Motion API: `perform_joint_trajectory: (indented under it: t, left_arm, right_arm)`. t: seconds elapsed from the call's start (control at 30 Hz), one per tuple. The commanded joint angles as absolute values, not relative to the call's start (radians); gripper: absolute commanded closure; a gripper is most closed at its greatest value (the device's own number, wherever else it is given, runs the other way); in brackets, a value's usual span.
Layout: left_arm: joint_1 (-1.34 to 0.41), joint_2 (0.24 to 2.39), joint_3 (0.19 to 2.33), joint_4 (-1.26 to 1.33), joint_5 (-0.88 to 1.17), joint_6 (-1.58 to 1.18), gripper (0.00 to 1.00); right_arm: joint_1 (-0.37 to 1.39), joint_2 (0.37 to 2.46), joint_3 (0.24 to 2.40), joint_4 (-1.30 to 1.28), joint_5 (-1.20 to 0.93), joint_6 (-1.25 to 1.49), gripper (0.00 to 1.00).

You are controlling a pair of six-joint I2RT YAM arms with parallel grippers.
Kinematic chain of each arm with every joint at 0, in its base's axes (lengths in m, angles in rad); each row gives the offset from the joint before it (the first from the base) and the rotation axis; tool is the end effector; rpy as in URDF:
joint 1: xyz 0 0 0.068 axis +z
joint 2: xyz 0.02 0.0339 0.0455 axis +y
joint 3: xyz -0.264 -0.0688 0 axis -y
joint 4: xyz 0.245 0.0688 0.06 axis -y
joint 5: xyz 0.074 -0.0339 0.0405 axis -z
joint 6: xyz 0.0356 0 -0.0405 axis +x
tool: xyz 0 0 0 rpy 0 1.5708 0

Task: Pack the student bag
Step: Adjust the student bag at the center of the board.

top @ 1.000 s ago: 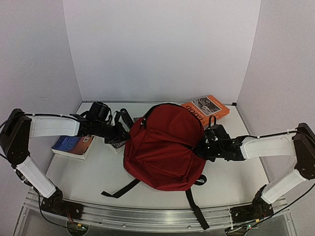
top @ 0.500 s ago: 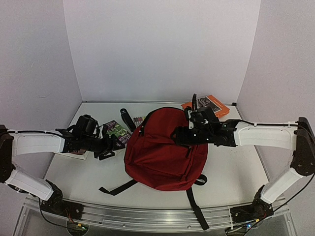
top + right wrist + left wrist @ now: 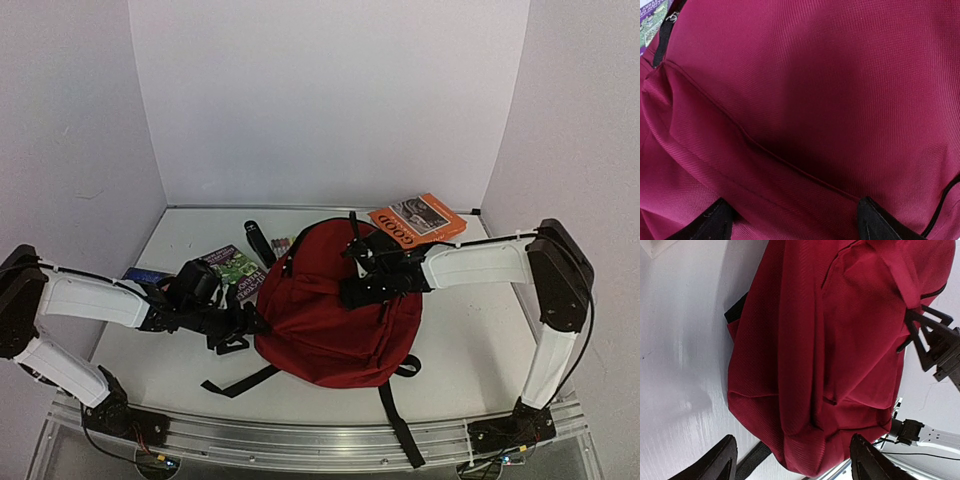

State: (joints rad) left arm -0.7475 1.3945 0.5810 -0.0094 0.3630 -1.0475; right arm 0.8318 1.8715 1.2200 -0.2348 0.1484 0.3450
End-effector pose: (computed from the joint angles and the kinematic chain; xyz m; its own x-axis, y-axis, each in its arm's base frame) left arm 0.1810 -0.1850 0.1579 -0.9726 -0.2026 -0.1144 -0.0596 0.6923 -0.7192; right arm 0.2723 0.2910 0.1802 -0.7170 -0.2902 -0.6338 -0.4522 0.8856 0.1060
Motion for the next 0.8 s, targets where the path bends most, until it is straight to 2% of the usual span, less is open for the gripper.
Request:
perform_joint_trajectory:
  t: [0.0,0.17,0.23,0.37,0.47,0.67,0.77]
  left_arm:
    - [-0.759,1.459,0.573,0.109,0.352,-1.121,0.27]
    - [-0.767,1.469,0.566,0.177,0.331,-1.147,0.36]
    - [-0.767,1.479,0.572,0.17,0.309,-1.139,0.42]
    - [-0.767,1.483,0.575,0.138,0.258,-1.139,0.6]
    - [-0.766,1.478,0.577,0.139,0.236,-1.137,0.72]
    - [-0.742,1.521,0.663,0.071,0.233,-1.054,0.95]
    - [-0.689,1.524,0.689,0.059,0.251,-1.021,0.99]
  right_arm:
    - [0.834,1.908,1.294,-0.241,0.231,0.304,0.21]
    - [0.834,1.948,1.327,-0.239,0.255,0.29,0.41]
    - [0.834,1.954,1.334,-0.239,0.246,0.291,0.55]
    - [0.834,1.923,1.307,-0.235,0.216,0.307,0.86]
    - [0.836,1.87,1.254,-0.222,0.183,0.346,0.99]
    - [0.864,1.76,1.141,-0.212,0.138,0.453,1.0]
    - [0.893,1.704,1.097,-0.193,0.113,0.517,1.0]
